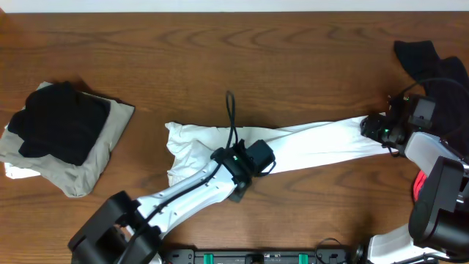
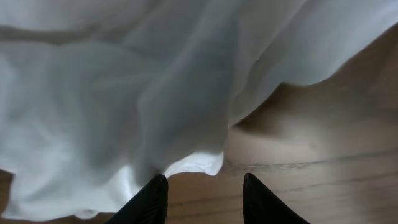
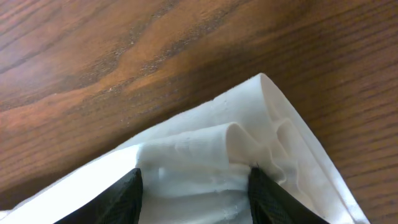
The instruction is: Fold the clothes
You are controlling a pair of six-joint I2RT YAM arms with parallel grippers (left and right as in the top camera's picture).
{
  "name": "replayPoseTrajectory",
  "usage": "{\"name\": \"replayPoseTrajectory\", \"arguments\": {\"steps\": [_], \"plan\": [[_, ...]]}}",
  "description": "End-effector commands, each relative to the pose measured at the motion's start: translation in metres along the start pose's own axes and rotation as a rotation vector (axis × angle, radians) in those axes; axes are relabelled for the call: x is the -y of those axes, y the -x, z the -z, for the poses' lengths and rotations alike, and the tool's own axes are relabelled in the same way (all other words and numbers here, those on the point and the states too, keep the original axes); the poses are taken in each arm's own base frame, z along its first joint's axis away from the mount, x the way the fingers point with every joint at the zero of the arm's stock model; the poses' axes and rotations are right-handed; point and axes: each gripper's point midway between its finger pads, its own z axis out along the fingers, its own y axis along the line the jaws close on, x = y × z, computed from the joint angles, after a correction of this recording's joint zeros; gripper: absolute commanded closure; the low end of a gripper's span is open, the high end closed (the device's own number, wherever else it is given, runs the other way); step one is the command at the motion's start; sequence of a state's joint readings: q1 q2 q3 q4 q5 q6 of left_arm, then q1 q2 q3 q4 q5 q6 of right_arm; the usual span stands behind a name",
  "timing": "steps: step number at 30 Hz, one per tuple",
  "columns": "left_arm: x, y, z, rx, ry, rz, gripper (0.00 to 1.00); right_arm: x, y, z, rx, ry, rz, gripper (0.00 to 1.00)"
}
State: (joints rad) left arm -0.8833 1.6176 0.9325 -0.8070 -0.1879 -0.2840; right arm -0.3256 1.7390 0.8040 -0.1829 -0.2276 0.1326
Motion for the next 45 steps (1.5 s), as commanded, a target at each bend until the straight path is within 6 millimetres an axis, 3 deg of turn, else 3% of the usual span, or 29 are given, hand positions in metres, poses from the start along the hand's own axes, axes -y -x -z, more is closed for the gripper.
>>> {"name": "replayPoseTrajectory", "arguments": {"steps": [1, 8, 15, 21, 35, 40, 45], "plan": [[-0.01, -0.004, -0.01, -0.013, 0.075, -0.008, 0.6, 0.029, -0.1, -0.029, -0.293, -0.103, -0.072, 0.45], [-0.013, -0.009, -0.022, -0.048, 0.114, 0.006, 0.6, 0.029, -0.1, -0.029, -0.293, -0.103, -0.072, 0.45], [-0.002, -0.013, -0.019, -0.043, 0.116, 0.017, 0.62, 0.029, -0.099, -0.029, -0.289, -0.102, -0.071, 0.45], [0.009, -0.001, -0.02, 0.015, 0.092, 0.065, 0.62, 0.029, -0.099, -0.029, -0.29, -0.102, -0.071, 0.45], [-0.005, -0.006, -0.037, -0.012, 0.205, 0.13, 0.63, 0.029, -0.099, -0.029, -0.29, -0.102, -0.071, 0.44], [-0.005, -0.007, -0.036, -0.014, 0.207, 0.129, 0.75, 0.029, -0.099, -0.029, -0.29, -0.102, -0.071, 0.44], [-0.007, -0.009, -0.036, -0.025, 0.213, 0.124, 0.93, 0.029, -0.099, -0.029, -0.29, -0.102, -0.071, 0.44]]}}
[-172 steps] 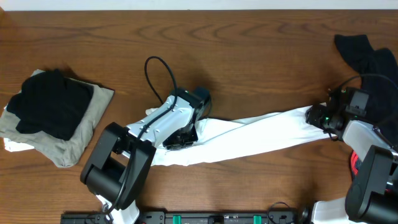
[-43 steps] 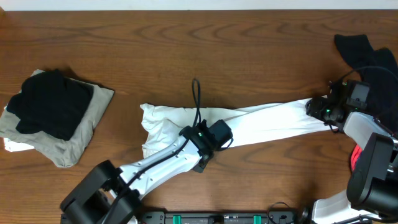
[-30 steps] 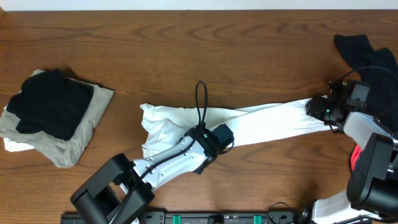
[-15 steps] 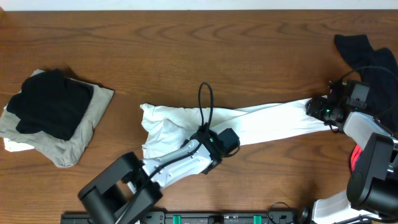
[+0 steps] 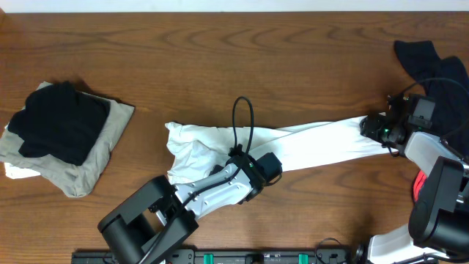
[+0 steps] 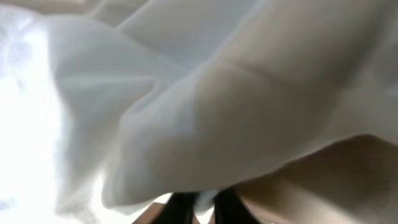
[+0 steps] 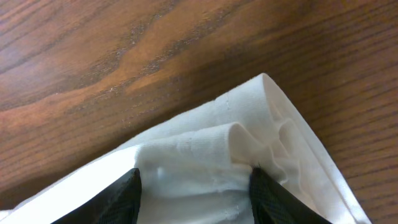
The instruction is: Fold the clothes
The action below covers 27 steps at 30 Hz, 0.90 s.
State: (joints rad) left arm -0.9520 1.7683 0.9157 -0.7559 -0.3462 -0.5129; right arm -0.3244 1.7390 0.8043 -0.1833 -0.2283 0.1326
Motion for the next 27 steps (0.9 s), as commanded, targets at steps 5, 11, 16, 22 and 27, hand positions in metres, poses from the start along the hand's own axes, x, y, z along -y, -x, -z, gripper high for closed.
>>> {"name": "replayPoseTrajectory", "arguments": {"steps": [5, 11, 16, 22, 27], "plan": [[-0.021, -0.003, 0.007, -0.023, 0.105, -0.008, 0.94, 0.029, -0.099, -0.029, -0.289, -0.104, -0.072, 0.44], [-0.04, 0.023, 0.053, 0.08, 0.117, 0.036, 0.94, 0.029, -0.099, -0.029, -0.289, -0.104, -0.072, 0.43], [-0.06, 0.05, 0.085, 0.25, 0.127, 0.122, 0.94, 0.029, -0.099, -0.029, -0.288, -0.103, -0.072, 0.43], [-0.083, 0.071, 0.084, 0.308, 0.161, 0.208, 0.94, 0.029, -0.099, -0.029, -0.289, -0.103, -0.072, 0.43], [-0.106, 0.084, 0.07, 0.297, 0.181, 0.275, 0.94, 0.029, -0.099, -0.029, -0.289, -0.104, -0.072, 0.43]]}}
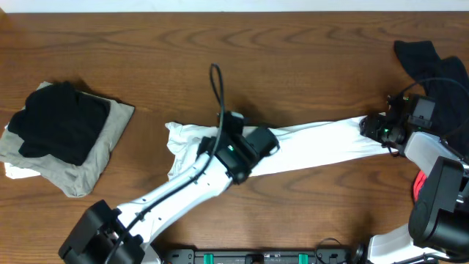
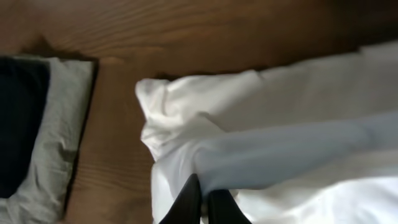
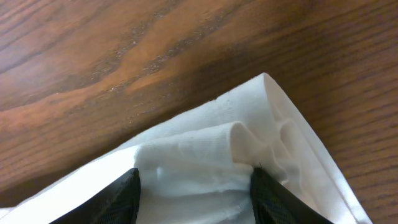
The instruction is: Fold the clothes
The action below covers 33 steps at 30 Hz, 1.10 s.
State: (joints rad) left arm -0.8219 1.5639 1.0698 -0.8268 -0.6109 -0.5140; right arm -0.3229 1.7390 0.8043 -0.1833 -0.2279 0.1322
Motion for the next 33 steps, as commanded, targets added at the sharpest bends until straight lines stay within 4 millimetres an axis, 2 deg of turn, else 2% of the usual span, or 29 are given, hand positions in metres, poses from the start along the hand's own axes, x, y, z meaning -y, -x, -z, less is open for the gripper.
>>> {"name": "replayPoseTrajectory", "arguments": {"steps": [1, 7, 15, 18, 21, 23, 27, 30, 33], "plan": [[-0.021, 0.011, -0.013, 0.004, 0.07, 0.018, 0.94, 0.029, -0.099, -0.029, -0.289, -0.103, -0.074, 0.43], [-0.046, 0.02, -0.028, -0.012, 0.107, 0.036, 0.94, 0.029, -0.098, -0.029, -0.286, -0.103, -0.074, 0.43], [-0.038, 0.047, -0.029, 0.082, 0.072, -0.007, 0.93, 0.029, -0.098, -0.029, -0.286, -0.103, -0.074, 0.43], [-0.038, 0.063, -0.027, 0.147, 0.085, -0.008, 0.93, 0.029, -0.098, -0.029, -0.286, -0.103, -0.074, 0.44], [-0.05, 0.086, -0.021, 0.24, 0.162, 0.004, 0.93, 0.029, -0.098, -0.029, -0.286, -0.103, -0.074, 0.43], [-0.059, 0.105, -0.012, 0.318, 0.213, 0.019, 0.93, 0.029, -0.098, -0.029, -0.286, -0.103, -0.074, 0.43], [-0.061, 0.13, 0.002, 0.414, 0.218, 0.023, 0.93, 0.029, -0.098, -0.029, -0.285, -0.103, -0.073, 0.43], [-0.061, 0.132, 0.002, 0.419, 0.215, 0.026, 0.93, 0.029, -0.098, -0.029, -0.286, -0.103, -0.074, 0.43], [-0.057, 0.118, -0.004, 0.367, 0.189, 0.016, 0.94, 0.029, -0.098, -0.029, -0.286, -0.103, -0.073, 0.43]]}}
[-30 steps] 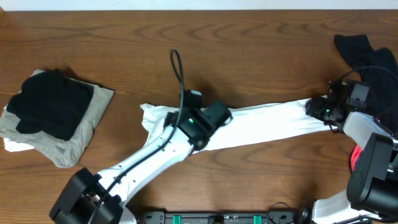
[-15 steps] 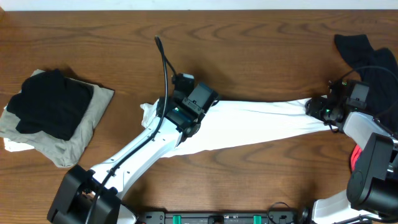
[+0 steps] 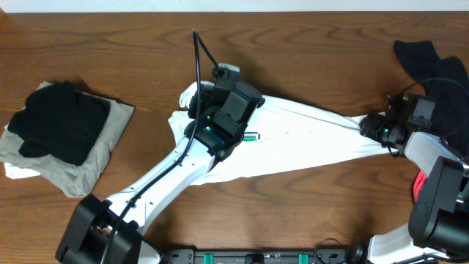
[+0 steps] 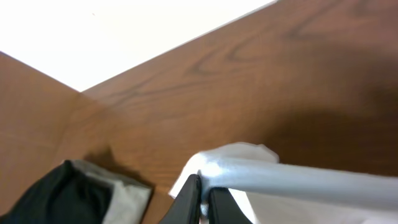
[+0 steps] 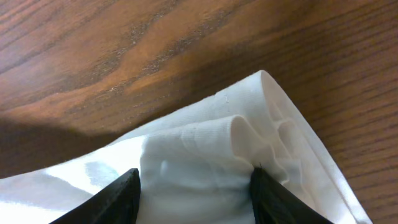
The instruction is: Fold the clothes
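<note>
A white garment [image 3: 300, 143] lies stretched across the middle of the table. My left gripper [image 3: 201, 94] is above its far left corner, shut on the cloth's edge [image 4: 249, 171]. The fingers [image 4: 193, 199] pinch that edge and hold it raised off the wood. My right gripper [image 3: 368, 126] sits at the garment's narrow right end. Its jaws stand wide apart, with bunched white cloth [image 5: 193, 162] between the fingers [image 5: 127, 196].
A pile of black clothing on folded beige cloth [image 3: 62, 128] sits at the left, also in the left wrist view as the pile [image 4: 68, 193]. Dark garments [image 3: 429, 62] lie at the far right behind the right arm. The table's far edge [image 3: 308, 10] meets a white wall.
My left gripper, still shut on the cloth, has moved from over the garment's middle to its far left corner. The garment now spreads wider. The right gripper has not moved.
My left gripper stood open at the near edge of a narrow white strip of cloth. Then it was shut on that edge, then raised over the garment with it. Now the edge is at the far side and the cloth is opened out. The right end stayed put.
</note>
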You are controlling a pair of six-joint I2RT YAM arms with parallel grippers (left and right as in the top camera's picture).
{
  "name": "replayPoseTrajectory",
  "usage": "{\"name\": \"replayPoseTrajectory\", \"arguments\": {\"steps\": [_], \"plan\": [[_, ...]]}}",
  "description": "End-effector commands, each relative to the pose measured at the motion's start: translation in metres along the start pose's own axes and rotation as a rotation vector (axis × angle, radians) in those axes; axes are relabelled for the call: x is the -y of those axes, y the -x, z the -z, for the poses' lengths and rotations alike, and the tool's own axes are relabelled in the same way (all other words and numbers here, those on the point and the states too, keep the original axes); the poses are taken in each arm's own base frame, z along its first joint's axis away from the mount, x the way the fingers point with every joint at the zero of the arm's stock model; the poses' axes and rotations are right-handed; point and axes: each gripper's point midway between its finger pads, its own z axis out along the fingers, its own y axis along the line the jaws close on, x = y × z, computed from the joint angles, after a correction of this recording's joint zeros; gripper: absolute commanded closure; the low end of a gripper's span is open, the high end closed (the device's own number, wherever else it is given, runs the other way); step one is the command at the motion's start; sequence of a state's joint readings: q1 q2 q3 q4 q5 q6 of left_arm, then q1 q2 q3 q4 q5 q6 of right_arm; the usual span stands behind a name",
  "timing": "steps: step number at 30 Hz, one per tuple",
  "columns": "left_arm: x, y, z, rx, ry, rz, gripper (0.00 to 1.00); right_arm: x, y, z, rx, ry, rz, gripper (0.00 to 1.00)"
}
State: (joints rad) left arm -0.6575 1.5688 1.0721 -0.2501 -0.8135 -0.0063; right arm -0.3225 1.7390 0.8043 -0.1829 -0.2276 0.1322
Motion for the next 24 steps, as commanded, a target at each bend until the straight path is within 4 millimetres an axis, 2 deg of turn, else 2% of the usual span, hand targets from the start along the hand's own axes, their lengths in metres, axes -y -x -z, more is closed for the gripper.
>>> {"name": "replayPoseTrajectory", "arguments": {"steps": [1, 3, 6, 13, 15, 17, 20, 24], "plan": [[-0.008, -0.008, 0.003, -0.038, 0.012, -0.004, 0.93, 0.029, -0.098, -0.029, -0.286, -0.103, -0.074, 0.43], [-0.004, -0.019, 0.004, -0.077, -0.013, -0.006, 0.93, 0.029, -0.098, -0.029, -0.285, -0.103, -0.073, 0.43], [-0.005, -0.023, 0.004, -0.09, -0.009, 0.001, 0.93, 0.029, -0.098, -0.029, -0.286, -0.103, -0.073, 0.43], [-0.014, 0.003, -0.004, -0.006, 0.014, 0.015, 0.93, 0.029, -0.099, -0.029, -0.29, -0.103, -0.074, 0.43], [-0.013, 0.001, -0.001, -0.019, 0.007, 0.001, 0.93, 0.029, -0.099, -0.029, -0.29, -0.103, -0.07, 0.43], [-0.01, -0.013, 0.005, -0.067, -0.003, -0.046, 0.93, 0.029, -0.099, -0.029, -0.289, -0.103, -0.07, 0.43], [-0.002, -0.052, 0.019, -0.196, -0.035, -0.065, 0.93, 0.03, -0.098, -0.029, -0.284, -0.105, -0.069, 0.43], [0.037, -0.109, 0.05, -0.456, -0.263, 0.001, 0.94, 0.03, -0.097, -0.029, -0.282, -0.105, -0.069, 0.43]]}}
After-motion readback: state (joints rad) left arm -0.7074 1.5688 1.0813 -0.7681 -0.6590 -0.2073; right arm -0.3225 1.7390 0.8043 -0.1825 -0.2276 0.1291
